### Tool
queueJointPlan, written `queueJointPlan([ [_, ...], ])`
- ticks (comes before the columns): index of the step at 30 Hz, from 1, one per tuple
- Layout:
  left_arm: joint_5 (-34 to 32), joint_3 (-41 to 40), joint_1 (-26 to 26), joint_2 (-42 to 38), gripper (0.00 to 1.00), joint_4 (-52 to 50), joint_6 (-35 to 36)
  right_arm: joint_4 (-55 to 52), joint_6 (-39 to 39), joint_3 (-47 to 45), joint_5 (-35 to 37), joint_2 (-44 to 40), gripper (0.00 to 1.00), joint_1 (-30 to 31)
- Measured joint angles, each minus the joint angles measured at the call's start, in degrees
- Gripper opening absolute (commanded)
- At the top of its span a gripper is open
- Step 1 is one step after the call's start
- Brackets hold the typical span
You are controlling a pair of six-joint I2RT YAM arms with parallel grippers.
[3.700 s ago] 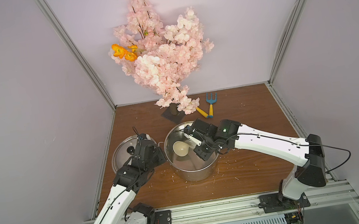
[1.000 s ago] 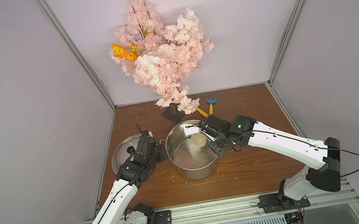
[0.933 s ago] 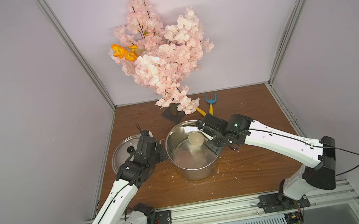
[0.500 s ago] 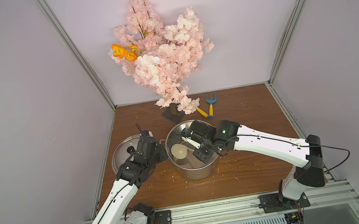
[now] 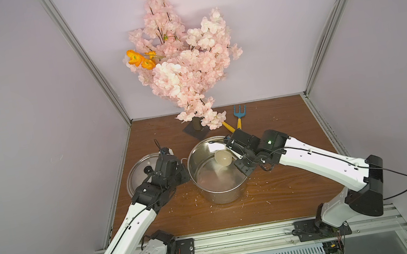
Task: Stir the soup with a spoon
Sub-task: Stir the soup in the pan with a stick.
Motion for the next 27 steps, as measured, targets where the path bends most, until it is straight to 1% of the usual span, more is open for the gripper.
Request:
queueJointPlan([
  [4,0.0,0.0,0.0,0.1,0.01,0.0,0.0,0.6,-0.8,5.5,-1.9,5.3,0.00,0.4],
  [7,0.0,0.0,0.0,0.1,0.01,0.0,0.0,1.5,-1.4,7.7,-3.5,7.7,0.00,1.9],
  [11,0.0,0.0,0.0,0.2,0.01,0.1,0.1,1.9,-1.9,6.9,-5.3,7.6,0.00,4.7],
  [15,0.0,0.4,0.0,0.7,0.01,0.1,0.3,1.9,-2.0,1.2,-4.8,3.8,0.00,6.3],
  [18,0.0,0.5,0.0,1.0,0.01,0.1,0.5,0.4,-1.4,-3.7,-2.5,-0.8,0.00,5.0],
  [22,0.0,0.5,0.0,1.0,0.01,0.1,0.5,-1.3,-0.9,-6.9,0.7,-5.6,0.00,1.3],
  [25,0.0,0.5,0.0,1.0,0.01,0.1,0.5,-1.5,-0.9,-6.7,2.6,-6.0,0.00,-1.1],
  [27,0.0,0.5,0.0,1.0,0.01,0.1,0.5,-1.5,-1.0,-5.8,2.7,-4.8,0.00,-1.5],
])
